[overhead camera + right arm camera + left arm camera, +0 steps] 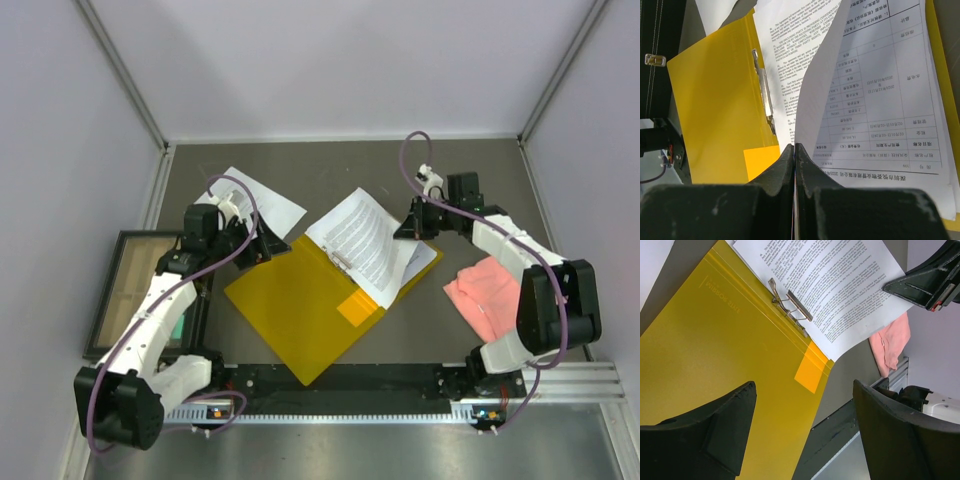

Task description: Put the files into the folder

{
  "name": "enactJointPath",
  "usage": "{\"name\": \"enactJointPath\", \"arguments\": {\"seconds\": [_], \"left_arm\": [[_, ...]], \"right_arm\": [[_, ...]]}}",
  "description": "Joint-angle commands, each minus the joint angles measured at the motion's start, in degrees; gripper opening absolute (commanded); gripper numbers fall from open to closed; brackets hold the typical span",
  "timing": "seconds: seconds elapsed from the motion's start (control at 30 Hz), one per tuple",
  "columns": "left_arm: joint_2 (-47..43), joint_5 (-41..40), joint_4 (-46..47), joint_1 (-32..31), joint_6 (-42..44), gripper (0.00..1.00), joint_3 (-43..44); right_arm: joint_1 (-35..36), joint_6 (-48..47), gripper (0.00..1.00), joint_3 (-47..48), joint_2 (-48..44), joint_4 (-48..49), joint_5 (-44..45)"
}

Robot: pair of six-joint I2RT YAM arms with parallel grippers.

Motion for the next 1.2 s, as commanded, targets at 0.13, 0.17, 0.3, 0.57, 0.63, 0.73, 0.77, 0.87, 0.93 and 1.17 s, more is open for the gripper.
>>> {"name": "enactJointPath", "arguments": {"seconds": [0.13, 0.17, 0.3, 0.57, 0.63, 0.73, 0.77, 0.87, 0.93, 1.17], "left_arm": [[-1.1, 0.2, 1.8, -0.5, 0.0, 0.82, 0.6], [-1.2, 0.2, 1.9, -0.4, 0.0, 0.82, 0.6], [-1.8, 0.2, 1.4, -0.5, 0.3, 0.82, 0.7], [-1.7, 0.2, 1.0, -0.5, 0.4, 0.82, 0.5], [-1.5, 0.5, 1.4, -0.5, 0.1, 0.82, 0.4], [-1.3, 0.6, 1.3, -0.7, 0.3, 0.82, 0.6], [-1.6, 0.5, 1.2, -0.7, 0.2, 0.82, 0.6], [-1.7, 0.2, 0.8, -0.8, 0.5, 0.82, 0.6], [-1.7, 0.2, 0.7, -0.8, 0.3, 0.82, 0.6], [-1.3, -0.5, 1.2, -0.9, -0.2, 0.82, 1.6]], "right_arm": [[0.5, 3.5, 0.00, 2.2, 1.1, 5.8, 3.7], [0.4, 4.5, 0.00, 2.0, 1.3, 6.3, 3.8], [0.5, 4.7, 0.00, 1.8, 2.6, 7.1, 1.8], [0.5, -0.5, 0.00, 2.5, 1.9, 1.6, 2.6], [0.4, -0.5, 0.00, 2.5, 2.1, 1.5, 2.3], [0.5, -0.6, 0.00, 2.9, 2.6, 0.7, 2.5], [0.4, -0.8, 0.00, 3.1, 2.8, 0.3, 2.8], [0.6, -1.1, 0.13, 3.5, 3.1, -0.8, 4.0], [1.1, -1.0, 0.30, 3.9, 3.1, -1.6, 6.1], [4.3, 1.8, 0.57, 13.7, 6.2, -13.0, 42.1]]}}
